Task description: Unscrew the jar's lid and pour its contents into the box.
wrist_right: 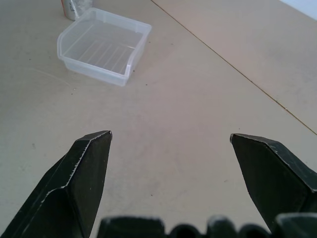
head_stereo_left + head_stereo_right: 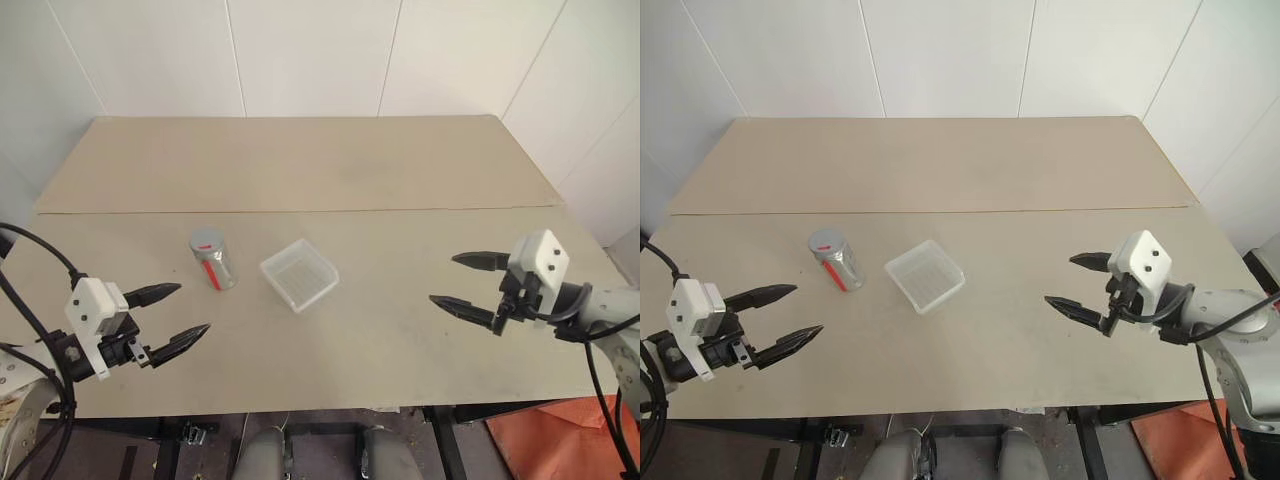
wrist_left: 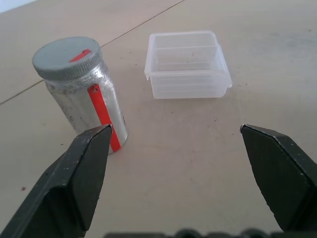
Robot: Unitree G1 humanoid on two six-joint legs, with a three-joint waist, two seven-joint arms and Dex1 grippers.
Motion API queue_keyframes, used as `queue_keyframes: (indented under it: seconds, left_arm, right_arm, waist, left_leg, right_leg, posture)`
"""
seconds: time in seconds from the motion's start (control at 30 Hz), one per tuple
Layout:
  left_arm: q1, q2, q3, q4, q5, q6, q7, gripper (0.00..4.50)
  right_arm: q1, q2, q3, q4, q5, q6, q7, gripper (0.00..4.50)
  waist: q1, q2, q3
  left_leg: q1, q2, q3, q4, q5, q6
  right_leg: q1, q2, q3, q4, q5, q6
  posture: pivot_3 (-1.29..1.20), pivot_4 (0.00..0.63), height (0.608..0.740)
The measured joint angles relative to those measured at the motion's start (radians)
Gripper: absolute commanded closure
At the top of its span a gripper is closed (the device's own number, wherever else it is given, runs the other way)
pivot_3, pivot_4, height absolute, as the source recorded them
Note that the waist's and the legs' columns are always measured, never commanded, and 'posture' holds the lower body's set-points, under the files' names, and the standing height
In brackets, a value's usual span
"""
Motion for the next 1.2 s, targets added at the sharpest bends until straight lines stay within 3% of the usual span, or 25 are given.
queue_keyframes:
  seconds: [0.23, 0.43, 0.87, 1.2]
  left_arm:
    - [0.003, -0.031, 0.006, 0.000, 0.006, 0.001, 0.038, 0.00]
    - [0.035, -0.135, -0.001, -0.009, 0.069, -0.031, 0.160, 0.00]
    - [-0.010, -0.429, -0.180, 0.028, 0.290, -0.204, 0.456, 0.00]
    - [-0.142, -0.529, -0.267, 0.133, 0.438, -0.323, 0.630, 0.00]
  right_arm:
    - [0.056, -0.016, 0.047, -0.057, -0.007, 0.018, 0.014, 0.03]
    - [-0.072, -0.012, 0.090, -0.040, -0.001, 0.014, 0.051, 0.03]
    - [-0.244, 0.039, 0.198, 0.016, -0.031, -0.033, 0.071, 0.03]
    - [-0.279, 0.061, 0.229, 0.019, -0.079, -0.062, 0.070, 0.03]
  waist:
    - [0.000, 0.000, 0.000]
    - [-0.007, 0.000, 0.000]
    - [0.001, 0.000, 0.000]
    - [0.004, -0.001, 0.000]
  left_leg:
    - [0.000, 0.000, 0.000, 0.000, 0.000, 0.000]
    - [0.001, 0.000, 0.000, 0.000, 0.000, 0.000]
    - [0.000, -0.001, -0.001, 0.000, 0.000, 0.001]
    - [0.000, -0.003, -0.001, 0.000, -0.001, 0.001]
  right_leg:
    - [0.000, 0.000, 0.000, 0.000, 0.000, 0.000]
    - [0.001, 0.000, 0.000, 0.000, 0.000, 0.000]
    - [0.001, -0.002, 0.000, 0.000, 0.001, 0.000]
    - [0.001, -0.002, 0.000, 0.000, 0.001, 0.000]
  posture:
    - [0.00, 0.150, 0.740]
    - [0.00, 0.150, 0.740]
    - [0.00, 0.150, 0.740]
    - [0.00, 0.150, 0.740]
